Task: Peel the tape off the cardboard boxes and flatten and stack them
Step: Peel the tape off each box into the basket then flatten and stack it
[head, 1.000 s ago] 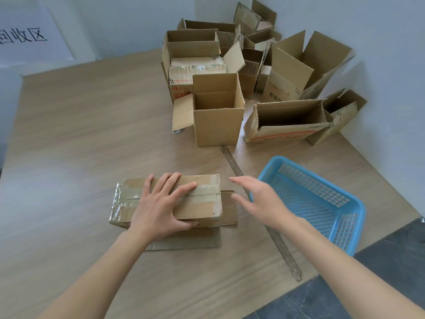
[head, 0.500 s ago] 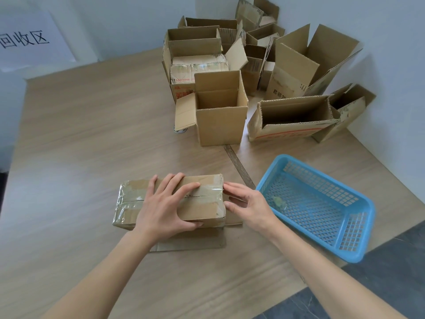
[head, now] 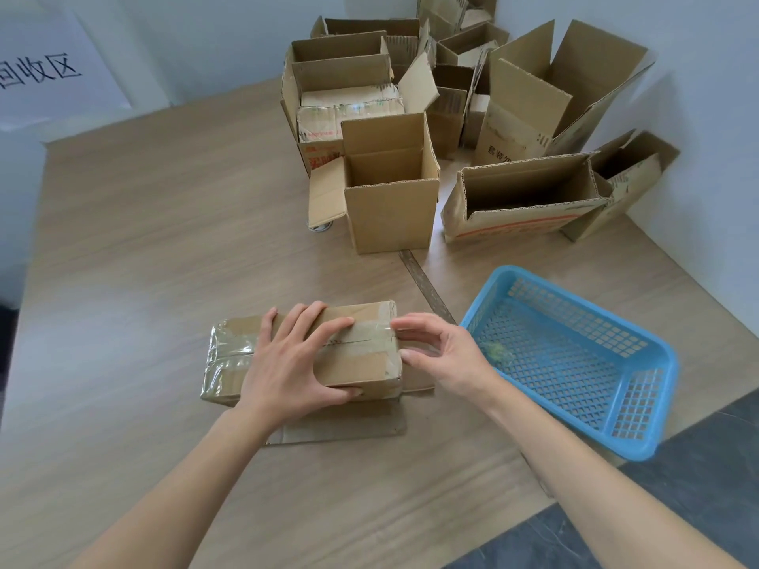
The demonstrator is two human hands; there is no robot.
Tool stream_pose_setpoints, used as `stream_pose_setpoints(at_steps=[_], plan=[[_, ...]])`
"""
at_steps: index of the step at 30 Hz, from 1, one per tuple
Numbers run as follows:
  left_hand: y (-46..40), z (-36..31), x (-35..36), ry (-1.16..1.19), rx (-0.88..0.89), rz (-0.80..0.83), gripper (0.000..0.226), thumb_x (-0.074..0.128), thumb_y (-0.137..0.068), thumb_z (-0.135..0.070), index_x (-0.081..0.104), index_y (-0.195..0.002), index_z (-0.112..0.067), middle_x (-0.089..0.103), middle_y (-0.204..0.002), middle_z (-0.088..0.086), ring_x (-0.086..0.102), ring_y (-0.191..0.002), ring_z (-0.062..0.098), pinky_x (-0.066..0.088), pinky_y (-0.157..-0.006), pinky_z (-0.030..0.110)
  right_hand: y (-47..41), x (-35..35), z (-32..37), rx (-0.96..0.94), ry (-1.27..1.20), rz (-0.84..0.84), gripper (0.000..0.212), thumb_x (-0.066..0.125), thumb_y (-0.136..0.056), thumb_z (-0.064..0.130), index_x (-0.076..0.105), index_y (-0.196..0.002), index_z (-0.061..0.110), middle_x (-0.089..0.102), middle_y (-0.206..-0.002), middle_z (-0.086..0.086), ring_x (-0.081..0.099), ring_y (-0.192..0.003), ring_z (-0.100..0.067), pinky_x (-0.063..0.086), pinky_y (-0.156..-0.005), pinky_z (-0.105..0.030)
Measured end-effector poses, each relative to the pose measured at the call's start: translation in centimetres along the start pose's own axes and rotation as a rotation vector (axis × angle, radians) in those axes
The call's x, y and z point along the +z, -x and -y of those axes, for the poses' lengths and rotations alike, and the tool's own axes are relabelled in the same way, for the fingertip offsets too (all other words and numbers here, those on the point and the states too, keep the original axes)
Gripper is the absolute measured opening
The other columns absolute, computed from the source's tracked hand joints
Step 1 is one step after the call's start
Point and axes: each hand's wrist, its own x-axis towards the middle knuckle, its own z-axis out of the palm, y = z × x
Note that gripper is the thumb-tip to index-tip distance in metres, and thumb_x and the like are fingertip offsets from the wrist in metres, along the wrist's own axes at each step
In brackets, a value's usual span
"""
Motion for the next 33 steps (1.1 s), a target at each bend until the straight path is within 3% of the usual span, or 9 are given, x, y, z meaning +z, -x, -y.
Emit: stream_pose_setpoints(at_steps=[2, 5, 7, 9, 18, 25, 30, 33], plan=[[0.1, -0.1, 0.0, 0.003, 0.006, -0.003, 0.101, 0.062, -0.057, -0.089, 0.04, -0.146, -0.047, 0.041, -0.155, 0.001, 0.036, -0.146, 0.026, 0.015, -0.122, 0.059, 0.1, -0.3, 0.1, 0.019, 0.012, -0.005, 0.054, 0.073, -0.088, -0.005, 0.061, -0.133, 0.021, 0.067, -0.128, -0.005, 0.066, -0.119, -0.016, 0.052, -0.105, -0.032], [0.0, -0.2, 0.0, -0.001, 0.009, -0.014, 0.101, 0.063, -0.056, -0.089, 0.041, -0.146, -0.047, 0.042, -0.154, 0.001, 0.037, -0.145, 0.026, 0.016, -0.121, 0.059, 0.1, -0.5, -0.1, 0.027, 0.031, -0.006, 0.055, 0.071, -0.089, -0.006, 0.057, -0.14, 0.006, 0.06, -0.137, -0.009, 0.064, -0.123, -0.015, 0.049, -0.109, -0.032], [0.0, 0.0, 0.2, -0.004, 0.014, -0.023, 0.102, 0.063, -0.056, -0.089, 0.04, -0.146, -0.047, 0.042, -0.154, 0.001, 0.037, -0.145, 0.026, 0.016, -0.121, 0.059, 0.2, -0.5, -0.2, 0.022, 0.081, 0.012, 0.053, 0.071, -0.091, -0.001, 0.057, -0.142, 0.01, 0.056, -0.142, -0.004, 0.059, -0.126, -0.006, 0.048, -0.107, -0.026], [0.0, 0.1, 0.2, -0.014, 0.015, -0.023, 0.102, 0.062, -0.056, -0.09, 0.038, -0.146, -0.048, 0.042, -0.153, 0.001, 0.037, -0.144, 0.026, 0.017, -0.121, 0.059, 0.2, -0.4, -0.2, 0.009, 0.098, 0.013, 0.051, 0.073, -0.091, 0.002, 0.06, -0.139, 0.015, 0.055, -0.141, 0.001, 0.056, -0.127, 0.0, 0.049, -0.103, -0.022], [-0.3, 0.0, 0.6, -0.025, 0.018, -0.026, 0.103, 0.062, -0.054, -0.091, 0.036, -0.145, -0.05, 0.041, -0.152, -0.003, 0.036, -0.143, 0.024, 0.018, -0.121, 0.059, -0.7, -1.4, 0.3, -0.02, 0.036, -0.037, 0.041, 0.084, -0.079, 0.002, 0.075, -0.118, 0.01, 0.066, -0.123, -0.006, 0.069, -0.112, -0.019, 0.055, -0.101, -0.037], [-0.1, 0.2, 0.7, -0.03, 0.013, -0.037, 0.103, 0.063, -0.054, -0.09, 0.038, -0.145, -0.05, 0.042, -0.152, -0.003, 0.039, -0.142, 0.026, 0.018, -0.121, 0.058, -1.3, -1.1, 0.0, -0.027, 0.11, -0.014, 0.021, 0.077, -0.089, 0.008, 0.072, -0.105, 0.019, 0.07, -0.11, 0.001, 0.068, -0.106, -0.013, 0.053, -0.096, -0.027], [-0.1, 0.2, 0.7, -0.028, 0.009, -0.042, 0.102, 0.062, -0.055, -0.091, 0.038, -0.145, -0.049, 0.042, -0.151, -0.003, 0.039, -0.143, 0.026, 0.018, -0.121, 0.057, -2.2, -0.9, 0.3, -0.018, 0.17, -0.006, 0.01, 0.07, -0.094, 0.008, 0.067, -0.1, 0.015, 0.069, -0.103, 0.003, 0.067, -0.098, -0.008, 0.054, -0.086, -0.023], [-0.1, 0.3, 0.7, -0.032, 0.011, -0.041, 0.102, 0.062, -0.056, -0.091, 0.037, -0.146, -0.05, 0.041, -0.152, -0.002, 0.038, -0.143, 0.025, 0.018, -0.121, 0.058, -2.4, -0.8, 0.2, -0.007, 0.139, -0.043, 0.01, 0.072, -0.094, 0.009, 0.069, -0.1, 0.016, 0.072, -0.102, 0.003, 0.07, -0.099, -0.014, 0.056, -0.091, -0.029]])
